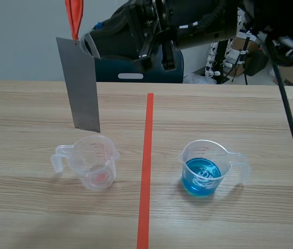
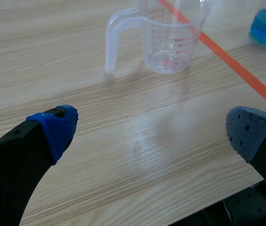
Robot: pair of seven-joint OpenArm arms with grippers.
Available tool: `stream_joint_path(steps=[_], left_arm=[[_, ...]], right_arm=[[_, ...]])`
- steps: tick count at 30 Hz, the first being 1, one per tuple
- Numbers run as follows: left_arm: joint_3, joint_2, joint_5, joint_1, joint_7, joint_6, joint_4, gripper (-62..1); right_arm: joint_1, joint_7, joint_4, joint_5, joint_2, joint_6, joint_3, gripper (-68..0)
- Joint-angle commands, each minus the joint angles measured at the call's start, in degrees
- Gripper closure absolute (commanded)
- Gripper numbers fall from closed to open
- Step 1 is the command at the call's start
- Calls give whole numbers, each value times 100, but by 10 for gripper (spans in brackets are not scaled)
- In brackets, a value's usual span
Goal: Do the redox reaction experiment. move the plate over the left beaker
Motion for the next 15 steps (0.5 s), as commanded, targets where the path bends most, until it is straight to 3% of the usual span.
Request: stream_joint_path(steps=[1,8,11,15], left_arm=[[31,2,-35,-31,-651,-55,-240,-623],[57,175,304,-315,-2076,-122,-1320,-623],[57,190,713,-376,-2951,-138,-1637,-623],[57,238,844,-444,-3307,-138,-1952,-623]], right_arm=[[240,50,-70,81,-76,-9,68,-6],[420,-216,-389,61,-396,-24,68,-6],[448,-319,-498,61,-505,-24,68,-6],[448,-492,-529,63,-599,-24,68,-6]])
